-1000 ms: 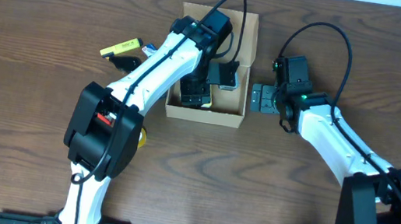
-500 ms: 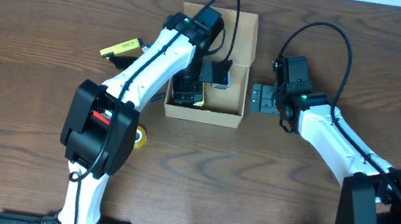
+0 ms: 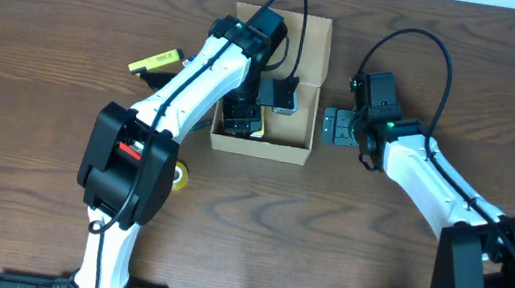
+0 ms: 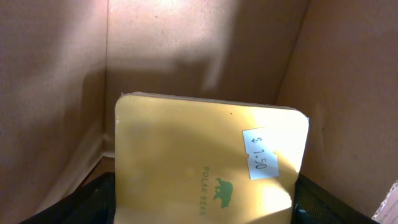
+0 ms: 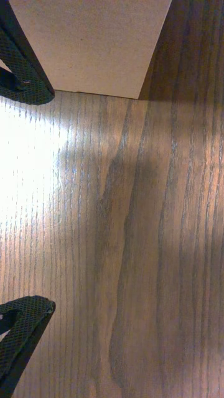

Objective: Pack container
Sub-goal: 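Lower the notepad into the box and open the left gripper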

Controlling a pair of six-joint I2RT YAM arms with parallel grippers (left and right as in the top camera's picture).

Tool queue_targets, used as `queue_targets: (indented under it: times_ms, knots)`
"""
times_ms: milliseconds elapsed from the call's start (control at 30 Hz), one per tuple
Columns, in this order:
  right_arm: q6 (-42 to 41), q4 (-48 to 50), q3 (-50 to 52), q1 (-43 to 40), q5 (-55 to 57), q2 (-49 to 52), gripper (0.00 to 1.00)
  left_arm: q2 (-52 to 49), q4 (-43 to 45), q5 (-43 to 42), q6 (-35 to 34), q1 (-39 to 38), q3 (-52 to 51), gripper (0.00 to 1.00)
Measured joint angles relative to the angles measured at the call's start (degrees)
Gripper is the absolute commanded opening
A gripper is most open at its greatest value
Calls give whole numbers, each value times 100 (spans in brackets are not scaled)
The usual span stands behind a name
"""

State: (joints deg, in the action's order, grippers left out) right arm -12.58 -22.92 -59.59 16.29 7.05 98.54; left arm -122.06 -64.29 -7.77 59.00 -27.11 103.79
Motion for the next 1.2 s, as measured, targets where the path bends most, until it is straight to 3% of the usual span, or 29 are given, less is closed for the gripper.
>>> queue_targets:
  times_ms: [200,267,1200]
  knots:
    - [0,0,0,0,0,0,99,0,0,0,-2,0,0,71]
    - [-2,0,0,0,0,0,99,0,0,-2,-9,0,0,95]
    - [0,0,0,0,0,0,99,208,20,-85,-299,-116,22,96]
